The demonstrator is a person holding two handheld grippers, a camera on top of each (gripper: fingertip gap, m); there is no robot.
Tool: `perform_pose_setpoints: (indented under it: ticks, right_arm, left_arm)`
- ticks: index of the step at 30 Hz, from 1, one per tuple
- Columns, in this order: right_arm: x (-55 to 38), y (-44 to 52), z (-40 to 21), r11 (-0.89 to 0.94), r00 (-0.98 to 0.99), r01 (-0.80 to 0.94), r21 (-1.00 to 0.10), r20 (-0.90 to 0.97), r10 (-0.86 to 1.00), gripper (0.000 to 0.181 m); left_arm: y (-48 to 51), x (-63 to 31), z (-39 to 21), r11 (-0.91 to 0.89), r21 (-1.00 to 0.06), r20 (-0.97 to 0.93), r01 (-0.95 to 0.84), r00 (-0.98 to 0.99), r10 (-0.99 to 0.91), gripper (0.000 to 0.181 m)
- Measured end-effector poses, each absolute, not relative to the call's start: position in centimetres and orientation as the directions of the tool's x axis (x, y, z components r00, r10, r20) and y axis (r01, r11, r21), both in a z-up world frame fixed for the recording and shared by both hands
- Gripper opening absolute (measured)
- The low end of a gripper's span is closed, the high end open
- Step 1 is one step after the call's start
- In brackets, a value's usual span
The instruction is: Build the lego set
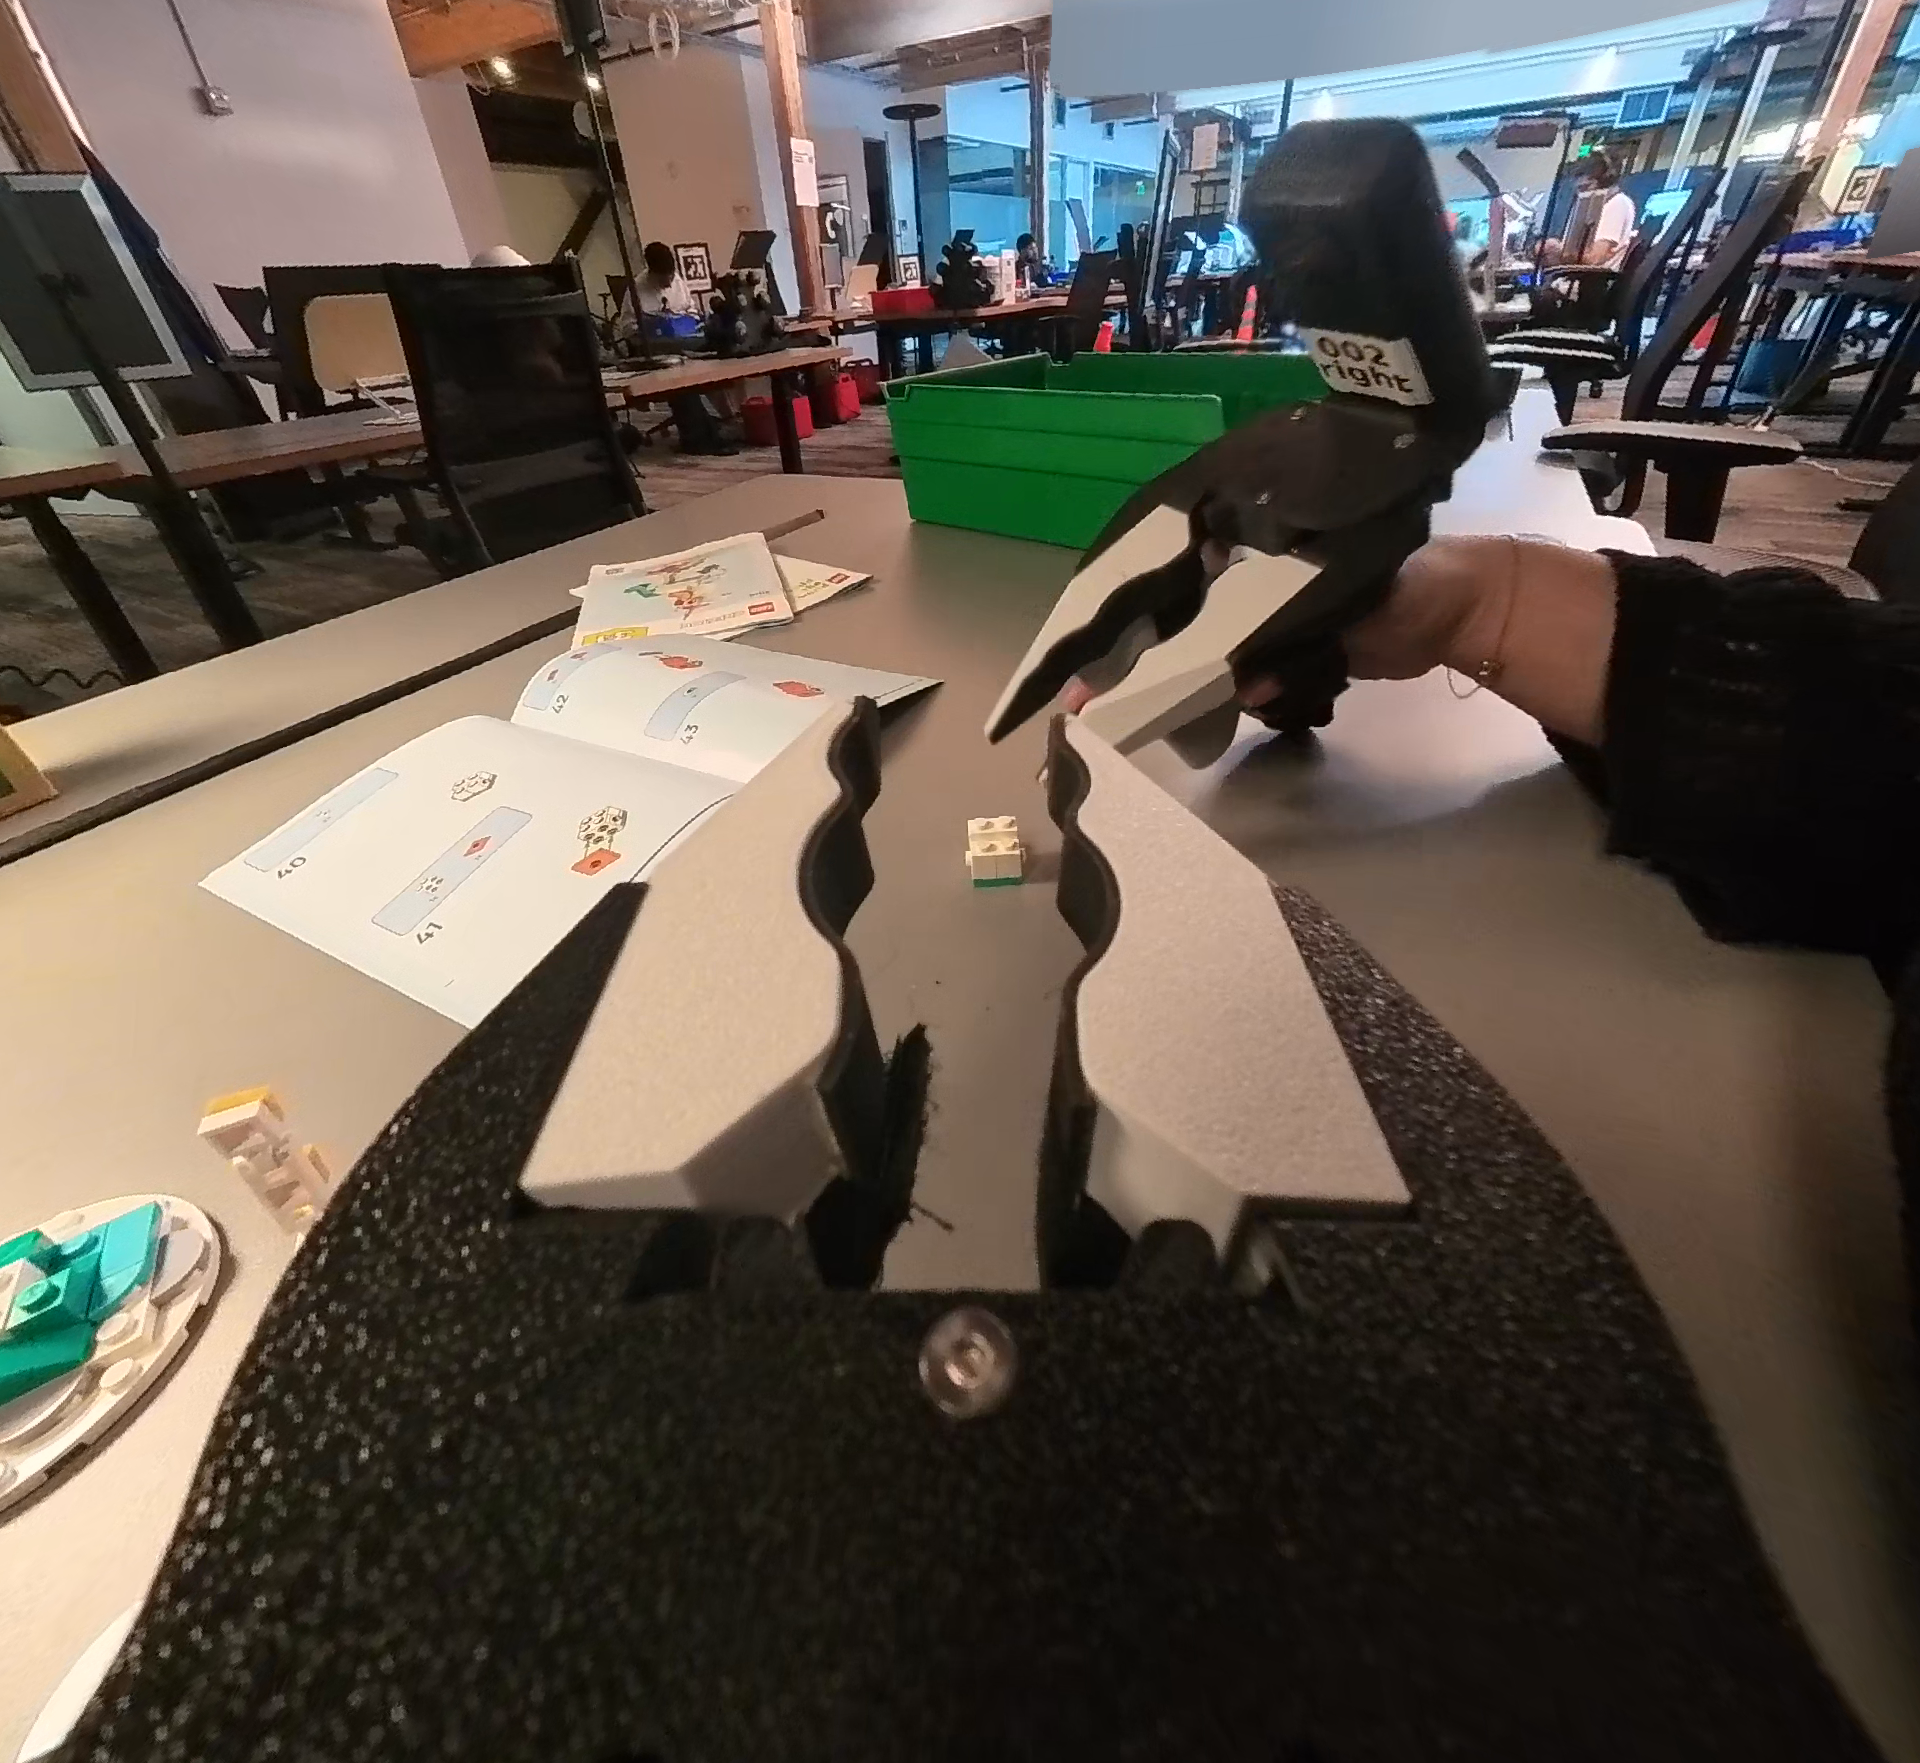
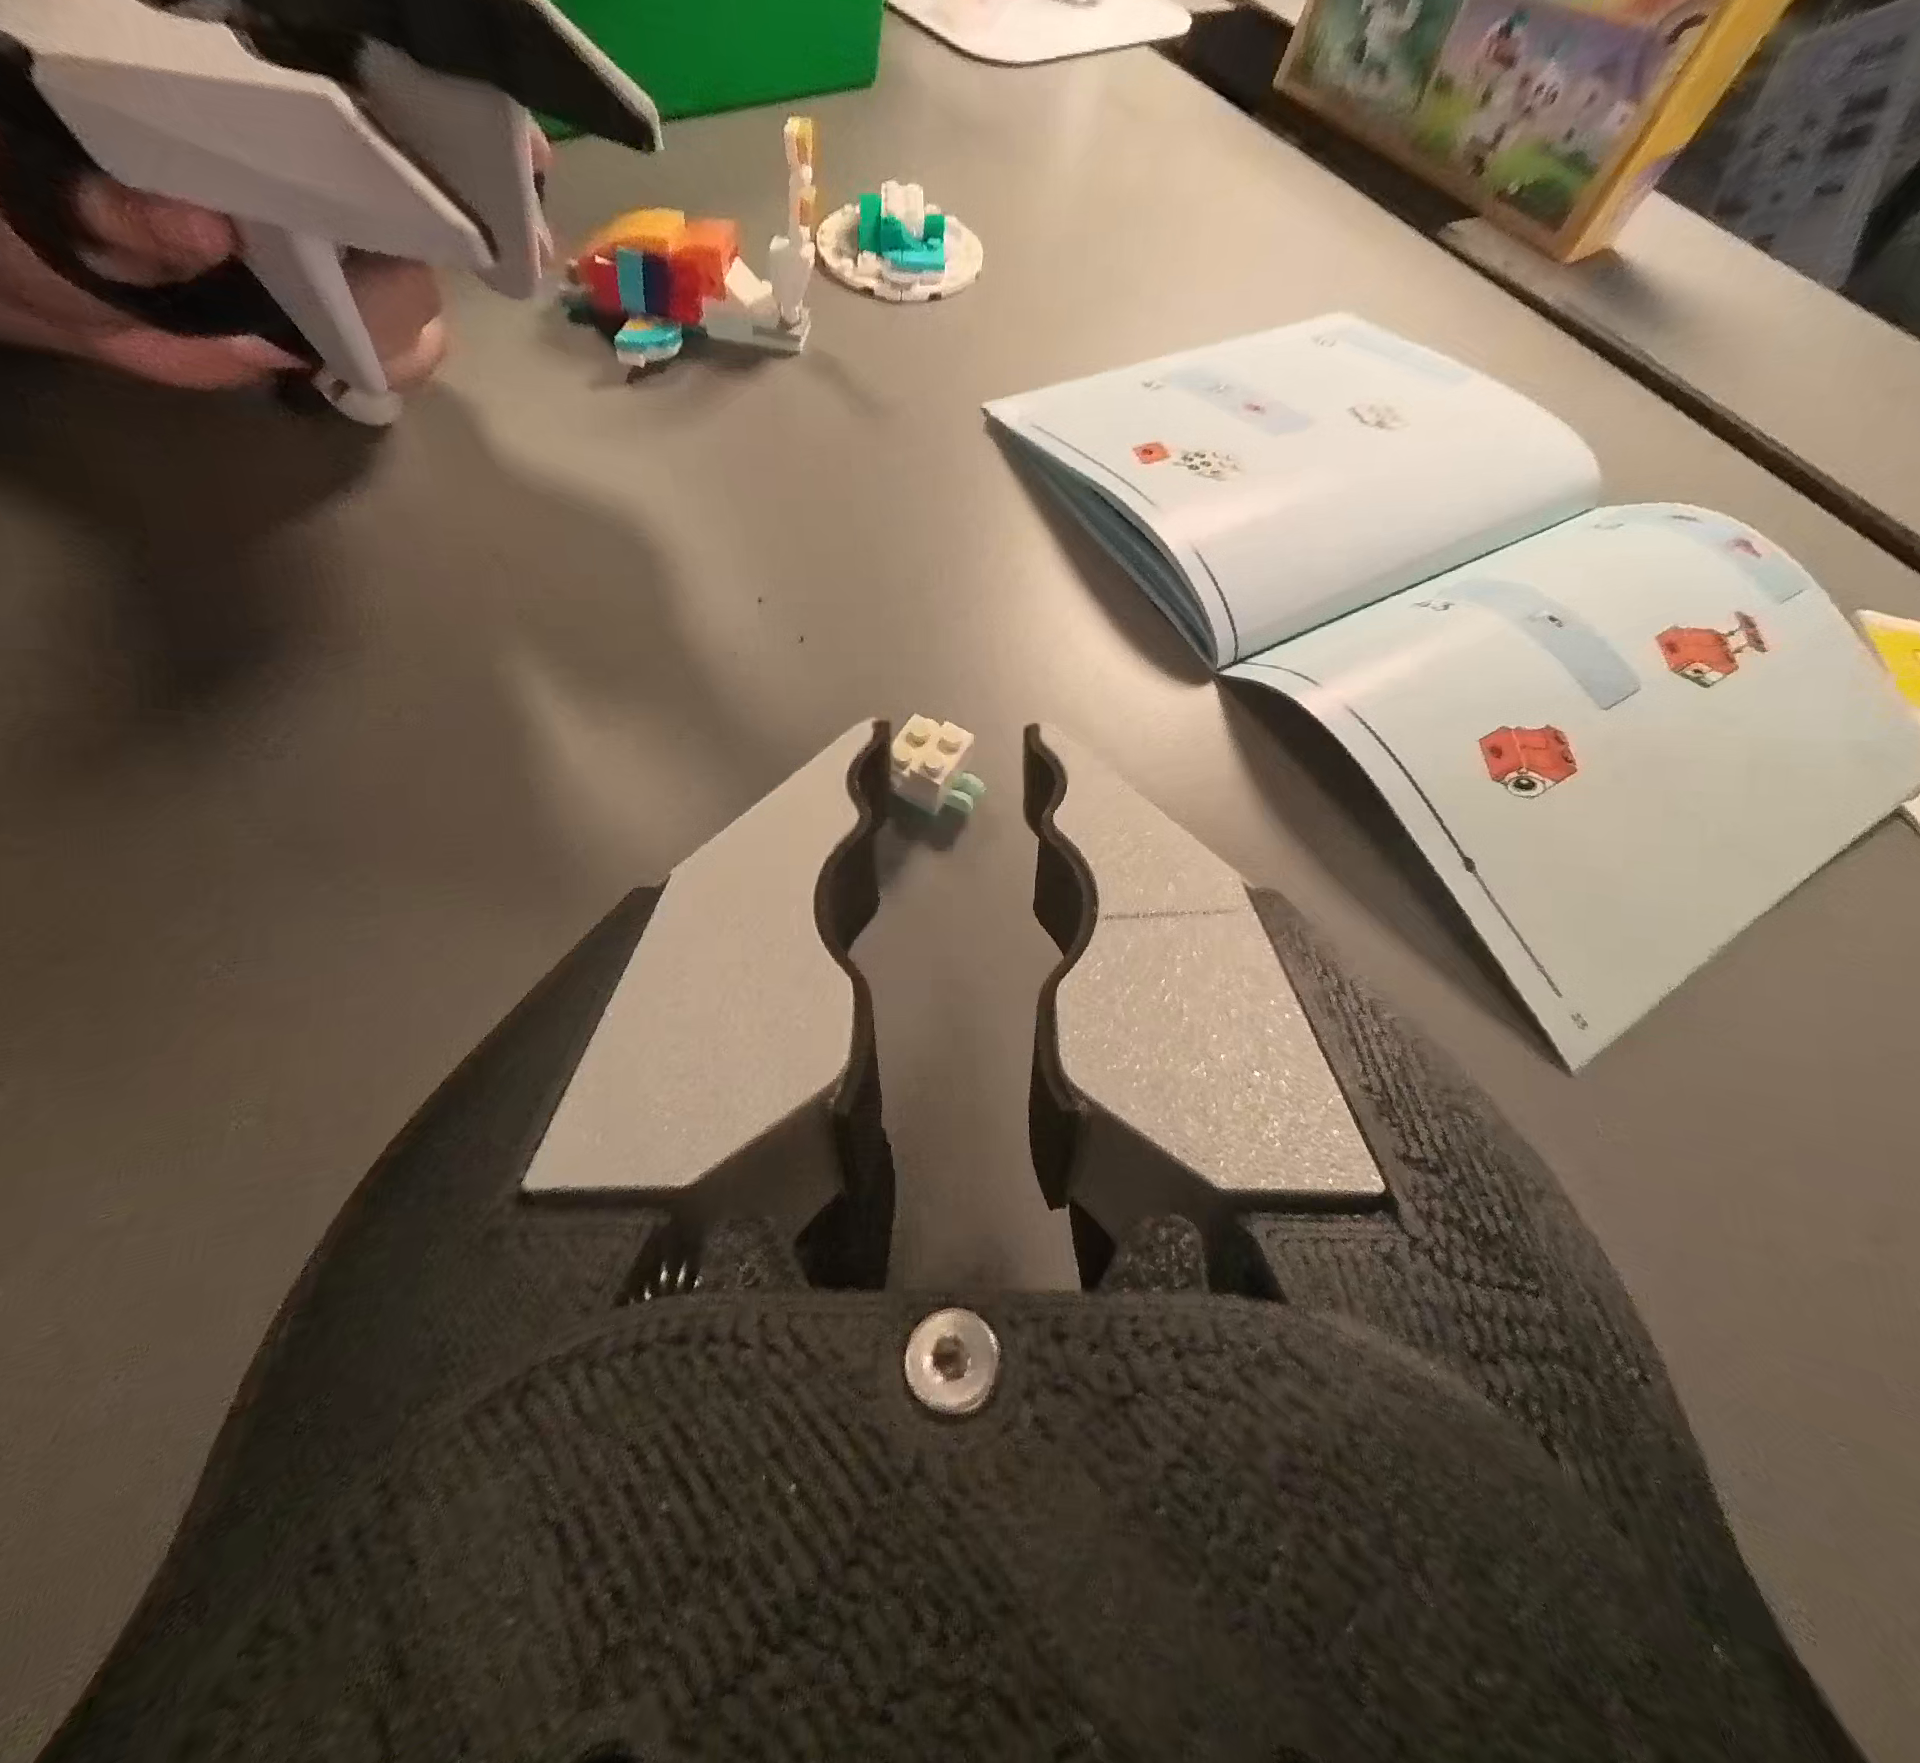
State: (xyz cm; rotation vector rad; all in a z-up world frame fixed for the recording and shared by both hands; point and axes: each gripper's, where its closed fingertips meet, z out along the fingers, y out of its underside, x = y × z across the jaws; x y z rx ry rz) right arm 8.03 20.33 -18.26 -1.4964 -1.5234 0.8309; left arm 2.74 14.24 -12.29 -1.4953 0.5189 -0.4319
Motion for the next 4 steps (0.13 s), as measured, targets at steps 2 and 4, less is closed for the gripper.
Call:
perform_pose_setpoints:
  ticks: [2, 4]
  right_arm:
    - [7.94, 20.35, -18.67, 0.080, 0.050, 0.473, -0.878, 0.117, 0.992, 0.024]
    - [7.85, 20.32, -19.16, 0.089, 0.046, 0.502, -0.860, 0.129, 0.991, 0.024]
  left_arm:
    - [14.23, 2.77, -12.28, 0.039, -0.998, -0.061, -0.048, 0.819, -0.571, 0.029]
    - [14.23, 2.78, -12.30, 0.038, -0.998, -0.062, -0.049, 0.818, -0.571, 0.030]
